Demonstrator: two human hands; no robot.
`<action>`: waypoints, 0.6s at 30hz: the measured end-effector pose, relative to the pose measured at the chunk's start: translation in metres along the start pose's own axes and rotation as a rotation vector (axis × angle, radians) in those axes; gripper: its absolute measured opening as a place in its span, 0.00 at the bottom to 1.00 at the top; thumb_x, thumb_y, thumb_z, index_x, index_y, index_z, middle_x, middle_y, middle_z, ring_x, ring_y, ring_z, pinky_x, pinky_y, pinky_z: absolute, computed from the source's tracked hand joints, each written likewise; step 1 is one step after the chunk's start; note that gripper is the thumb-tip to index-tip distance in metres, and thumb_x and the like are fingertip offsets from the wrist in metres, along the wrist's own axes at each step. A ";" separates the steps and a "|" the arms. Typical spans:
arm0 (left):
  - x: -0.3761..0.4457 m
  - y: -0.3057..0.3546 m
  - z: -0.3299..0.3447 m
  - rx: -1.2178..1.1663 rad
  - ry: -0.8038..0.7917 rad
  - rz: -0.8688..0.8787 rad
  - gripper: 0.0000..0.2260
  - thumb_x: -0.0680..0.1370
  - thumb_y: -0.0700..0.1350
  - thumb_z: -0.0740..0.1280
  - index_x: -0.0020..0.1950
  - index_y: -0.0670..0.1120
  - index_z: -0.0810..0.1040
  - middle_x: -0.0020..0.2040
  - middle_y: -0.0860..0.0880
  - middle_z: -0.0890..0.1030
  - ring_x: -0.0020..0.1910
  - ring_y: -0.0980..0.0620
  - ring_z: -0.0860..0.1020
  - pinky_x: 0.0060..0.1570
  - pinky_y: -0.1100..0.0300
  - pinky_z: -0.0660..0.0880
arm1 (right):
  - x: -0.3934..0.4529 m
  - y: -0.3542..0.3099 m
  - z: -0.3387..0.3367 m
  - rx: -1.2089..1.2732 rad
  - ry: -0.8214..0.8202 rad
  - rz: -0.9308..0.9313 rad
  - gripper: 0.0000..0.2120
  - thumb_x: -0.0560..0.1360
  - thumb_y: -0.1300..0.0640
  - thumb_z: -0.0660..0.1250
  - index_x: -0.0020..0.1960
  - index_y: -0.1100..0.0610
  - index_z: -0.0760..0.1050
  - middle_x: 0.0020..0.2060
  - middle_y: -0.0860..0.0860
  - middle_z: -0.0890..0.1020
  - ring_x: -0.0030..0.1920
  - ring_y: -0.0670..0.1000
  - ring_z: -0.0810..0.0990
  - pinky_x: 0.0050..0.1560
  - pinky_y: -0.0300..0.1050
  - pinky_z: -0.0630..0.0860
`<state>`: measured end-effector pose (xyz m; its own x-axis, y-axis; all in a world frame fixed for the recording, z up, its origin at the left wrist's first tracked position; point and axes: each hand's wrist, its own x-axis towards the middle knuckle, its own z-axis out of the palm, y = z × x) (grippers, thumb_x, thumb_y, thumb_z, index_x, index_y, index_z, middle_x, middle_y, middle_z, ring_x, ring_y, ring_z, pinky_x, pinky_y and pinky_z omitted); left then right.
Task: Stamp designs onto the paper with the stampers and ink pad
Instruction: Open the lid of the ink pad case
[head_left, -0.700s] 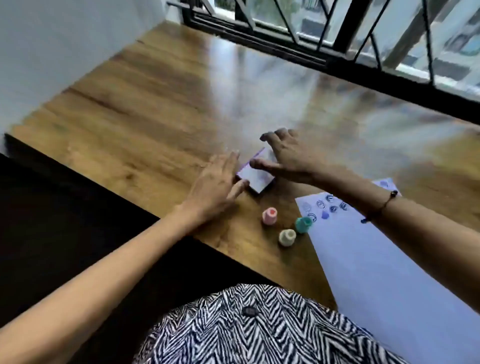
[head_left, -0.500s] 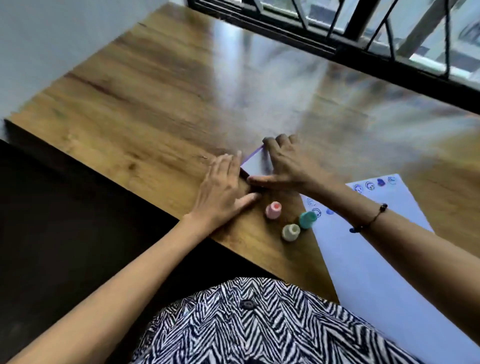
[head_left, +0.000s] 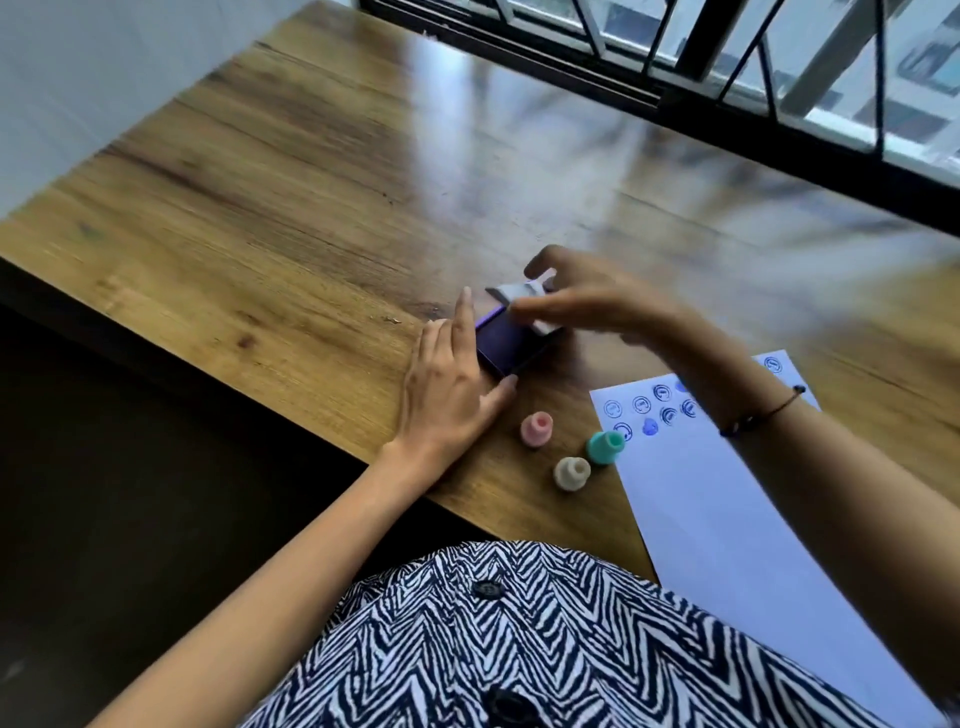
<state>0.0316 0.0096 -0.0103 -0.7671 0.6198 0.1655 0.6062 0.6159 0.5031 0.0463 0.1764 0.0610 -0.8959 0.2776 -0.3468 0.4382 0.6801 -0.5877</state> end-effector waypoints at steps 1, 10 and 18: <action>0.000 0.000 0.000 -0.005 0.001 0.000 0.43 0.67 0.53 0.69 0.72 0.39 0.49 0.60 0.35 0.74 0.59 0.38 0.70 0.63 0.46 0.68 | 0.002 0.002 -0.011 0.139 -0.058 0.038 0.16 0.68 0.47 0.69 0.53 0.52 0.74 0.47 0.53 0.74 0.47 0.52 0.73 0.46 0.45 0.69; -0.004 -0.003 -0.001 -0.019 -0.033 0.018 0.41 0.69 0.54 0.69 0.72 0.41 0.49 0.65 0.37 0.70 0.64 0.39 0.67 0.67 0.48 0.63 | 0.013 0.055 -0.062 0.743 -0.020 0.151 0.07 0.76 0.60 0.60 0.41 0.54 0.75 0.31 0.48 0.78 0.30 0.46 0.81 0.39 0.44 0.83; -0.027 -0.006 -0.012 -0.138 -0.020 0.053 0.25 0.72 0.44 0.66 0.66 0.38 0.65 0.64 0.36 0.70 0.64 0.38 0.68 0.67 0.51 0.61 | -0.027 0.044 -0.036 -0.020 0.415 0.092 0.21 0.70 0.58 0.68 0.62 0.59 0.69 0.57 0.60 0.76 0.52 0.53 0.74 0.58 0.50 0.72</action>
<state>0.0461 -0.0169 -0.0078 -0.7295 0.6601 0.1790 0.6103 0.5101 0.6061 0.0868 0.2227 0.0707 -0.8079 0.5850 -0.0710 0.5201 0.6512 -0.5526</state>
